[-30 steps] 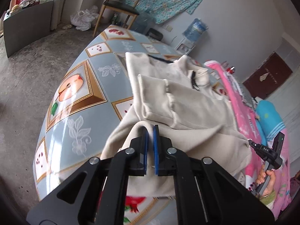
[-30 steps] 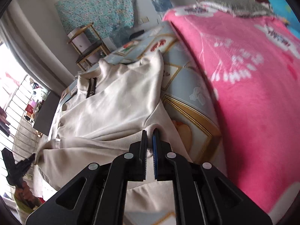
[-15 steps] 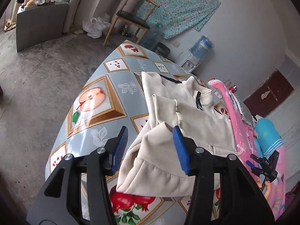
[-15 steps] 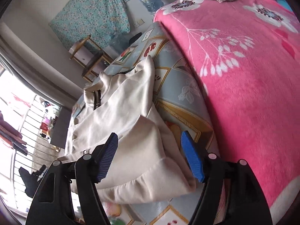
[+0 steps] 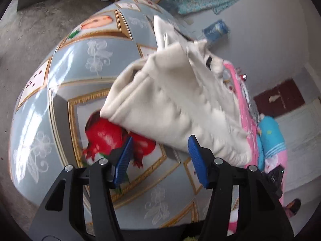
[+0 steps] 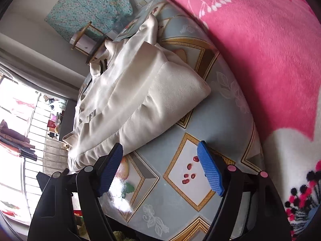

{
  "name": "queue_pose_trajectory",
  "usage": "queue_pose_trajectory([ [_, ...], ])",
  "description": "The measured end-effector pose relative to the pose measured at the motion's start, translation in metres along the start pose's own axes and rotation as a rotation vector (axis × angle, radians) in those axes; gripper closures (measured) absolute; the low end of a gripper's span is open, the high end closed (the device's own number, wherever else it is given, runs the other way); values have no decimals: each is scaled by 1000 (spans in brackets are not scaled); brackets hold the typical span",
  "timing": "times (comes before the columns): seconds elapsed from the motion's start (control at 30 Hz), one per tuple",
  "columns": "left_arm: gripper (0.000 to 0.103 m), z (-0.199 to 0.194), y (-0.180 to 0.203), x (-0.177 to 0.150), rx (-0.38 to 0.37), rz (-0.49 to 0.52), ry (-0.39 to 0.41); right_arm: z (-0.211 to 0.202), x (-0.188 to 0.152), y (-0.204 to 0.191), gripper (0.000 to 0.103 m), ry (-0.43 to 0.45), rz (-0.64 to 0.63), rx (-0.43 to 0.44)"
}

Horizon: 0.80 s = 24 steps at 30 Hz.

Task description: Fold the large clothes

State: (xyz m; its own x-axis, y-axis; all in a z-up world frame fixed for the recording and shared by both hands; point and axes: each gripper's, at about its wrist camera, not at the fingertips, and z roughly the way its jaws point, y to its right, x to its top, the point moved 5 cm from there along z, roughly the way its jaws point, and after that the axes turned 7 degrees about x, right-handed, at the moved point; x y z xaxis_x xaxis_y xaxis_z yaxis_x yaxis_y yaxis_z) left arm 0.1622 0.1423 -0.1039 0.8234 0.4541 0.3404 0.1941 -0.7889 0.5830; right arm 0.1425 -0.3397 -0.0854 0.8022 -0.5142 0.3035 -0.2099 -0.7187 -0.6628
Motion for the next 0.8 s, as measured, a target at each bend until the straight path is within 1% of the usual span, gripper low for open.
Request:
queue_pose_trajectory([
  [0.07, 49, 2, -3, 8, 4, -33, 28, 3, 5, 0, 28, 19, -1, 8],
  [0.13, 49, 5, -8, 14, -36, -101, 41, 8, 14, 1, 28, 44, 2, 4],
  [0.2, 49, 8, -11, 19, -61, -156, 61, 12, 21, 4, 28, 65, 26, 16],
  [0.37, 51, 13, -6, 24, -36, -198, 118, 23, 41, 8, 29, 149, 71, 54],
  [0.4, 51, 14, -4, 25, -27, -201, 132, 24, 43, 8, 29, 160, 70, 52],
  [0.43, 54, 15, -3, 26, -14, -197, 143, 26, 45, 6, 34, 180, 68, 43],
  [0.47, 58, 17, 0, 27, 17, -182, 154, 28, 45, 6, 41, 193, 69, 32],
  [0.5, 66, 19, 2, 28, 50, -162, 161, 30, 48, 6, 45, 202, 69, 22],
  [0.53, 75, 22, 6, 29, 98, -120, 168, 31, 50, 6, 54, 215, 69, 8],
  [0.57, 78, 25, 12, 30, 145, -69, 172, 33, 51, 5, 65, 222, 64, -11],
  [0.6, 86, 25, 17, 31, 184, -19, 180, 35, 53, 2, 72, 222, 42, -45],
  [0.63, 91, 25, 27, 32, 236, 59, 196, 35, 54, -2, 83, 222, 14, -64],
  [0.67, 92, 22, 39, 31, 291, 142, 223, 34, 54, -11, 88, 224, -31, -98],
  [0.7, 93, 16, 51, 30, 340, 219, 259, 29, 54, -22, 89, 234, -85, -140],
  [0.73, 94, 10, 59, 29, 369, 272, 291, 24, 53, -32, 89, 247, -131, -169],
  [0.8, 95, -9, 80, 25, 405, 367, 366, 11, 54, -45, 91, 270, -176, -186],
])
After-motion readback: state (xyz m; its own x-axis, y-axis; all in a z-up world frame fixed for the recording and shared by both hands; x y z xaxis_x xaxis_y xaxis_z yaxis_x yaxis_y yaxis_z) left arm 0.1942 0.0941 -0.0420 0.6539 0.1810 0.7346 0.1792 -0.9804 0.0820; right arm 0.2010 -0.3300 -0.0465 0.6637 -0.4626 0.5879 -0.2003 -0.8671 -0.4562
